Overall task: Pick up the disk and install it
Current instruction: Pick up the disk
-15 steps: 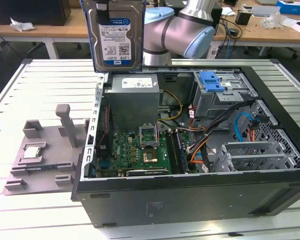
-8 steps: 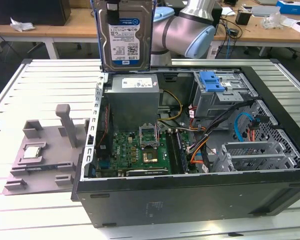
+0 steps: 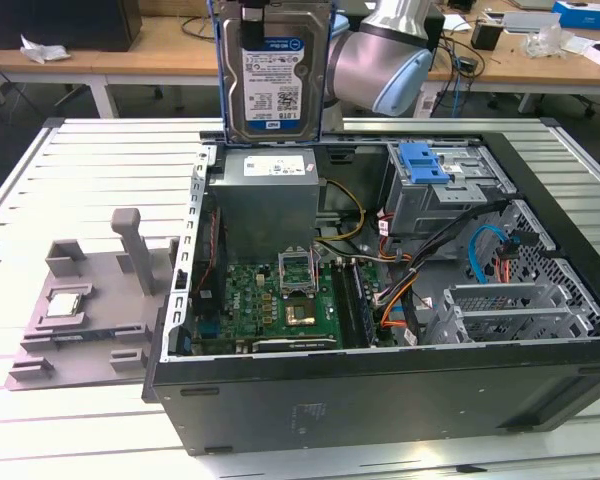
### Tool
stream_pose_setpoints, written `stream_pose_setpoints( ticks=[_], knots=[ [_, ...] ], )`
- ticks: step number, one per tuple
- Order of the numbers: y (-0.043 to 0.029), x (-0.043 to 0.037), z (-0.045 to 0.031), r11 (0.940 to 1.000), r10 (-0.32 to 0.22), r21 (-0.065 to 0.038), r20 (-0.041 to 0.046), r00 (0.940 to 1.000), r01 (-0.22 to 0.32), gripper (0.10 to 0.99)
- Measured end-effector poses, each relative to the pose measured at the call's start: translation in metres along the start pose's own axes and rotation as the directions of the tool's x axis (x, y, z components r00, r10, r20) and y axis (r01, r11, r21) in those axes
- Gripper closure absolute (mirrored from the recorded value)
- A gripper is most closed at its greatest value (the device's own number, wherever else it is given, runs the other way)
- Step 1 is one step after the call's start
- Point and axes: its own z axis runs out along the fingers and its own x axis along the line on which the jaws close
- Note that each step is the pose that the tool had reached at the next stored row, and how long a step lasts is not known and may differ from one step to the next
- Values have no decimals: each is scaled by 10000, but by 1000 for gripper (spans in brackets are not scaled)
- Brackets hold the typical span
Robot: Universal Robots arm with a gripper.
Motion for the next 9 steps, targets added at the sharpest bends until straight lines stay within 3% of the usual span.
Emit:
stream_pose_setpoints(
  ticks=[9],
  knots=[
    [-212, 9, -9, 10000, -1, 0, 0, 10000, 1, 718]
  ],
)
